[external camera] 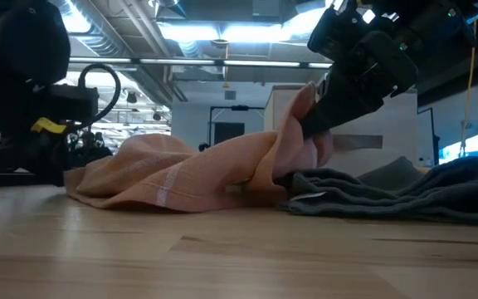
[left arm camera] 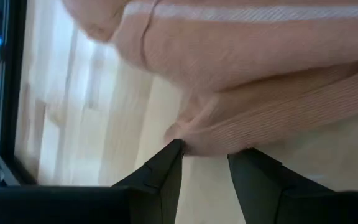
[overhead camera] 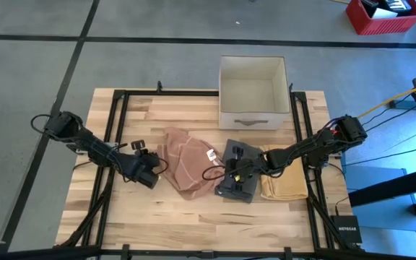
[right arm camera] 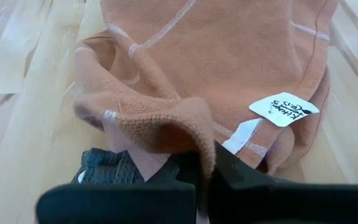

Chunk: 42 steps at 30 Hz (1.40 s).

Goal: Fold towel
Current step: Fold the brown towel

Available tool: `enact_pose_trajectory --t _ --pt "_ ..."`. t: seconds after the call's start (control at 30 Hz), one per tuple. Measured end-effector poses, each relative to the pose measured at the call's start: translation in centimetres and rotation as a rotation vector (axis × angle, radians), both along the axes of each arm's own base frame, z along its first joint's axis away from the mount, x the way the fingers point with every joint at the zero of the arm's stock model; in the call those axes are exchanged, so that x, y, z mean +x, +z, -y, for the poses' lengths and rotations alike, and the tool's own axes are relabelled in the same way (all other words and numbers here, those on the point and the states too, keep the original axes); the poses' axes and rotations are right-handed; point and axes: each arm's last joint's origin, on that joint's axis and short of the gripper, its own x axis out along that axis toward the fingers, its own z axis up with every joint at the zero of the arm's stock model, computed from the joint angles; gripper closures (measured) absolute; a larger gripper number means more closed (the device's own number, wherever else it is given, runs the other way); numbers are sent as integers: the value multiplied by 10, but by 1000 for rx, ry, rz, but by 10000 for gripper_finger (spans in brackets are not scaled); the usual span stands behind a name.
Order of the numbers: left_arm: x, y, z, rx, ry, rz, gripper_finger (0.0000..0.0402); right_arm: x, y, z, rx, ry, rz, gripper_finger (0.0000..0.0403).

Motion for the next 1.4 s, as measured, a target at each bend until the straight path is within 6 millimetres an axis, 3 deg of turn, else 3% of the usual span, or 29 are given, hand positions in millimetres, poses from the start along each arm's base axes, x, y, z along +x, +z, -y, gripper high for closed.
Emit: enact_pose_trajectory --t 0.2,0.43,0.63,0.7,0.8,0.93,1.1,1.2,1.3,1.4 --pt "3 6 0 30 10 12 279 0 0 0 4 -3 0 393" --pt "1 -5 -5 51 -10 38 284 1 1 0 -3 3 10 393" --pt "10 -2 0 -30 4 111 386 1 1 0 -13 1 11 393" --pt "17 10 6 -113 16 117 390 1 1 0 -22 8 12 393" --pt "23 40 15 -235 33 87 393 -1 10 1 -21 13 45 393" --pt "22 107 24 -356 74 111 396 -5 33 3 -85 7 126 393" --pt "-2 205 23 -516 87 343 399 -9 61 12 -172 -78 218 393" --pt "-24 251 17 -604 65 541 397 -9 73 20 -125 -148 255 393" --pt "-47 278 6 -635 46 686 399 -8 80 29 -76 -207 247 393" --pt "-65 284 -5 -645 66 732 398 -9 77 41 -62 -266 190 393"
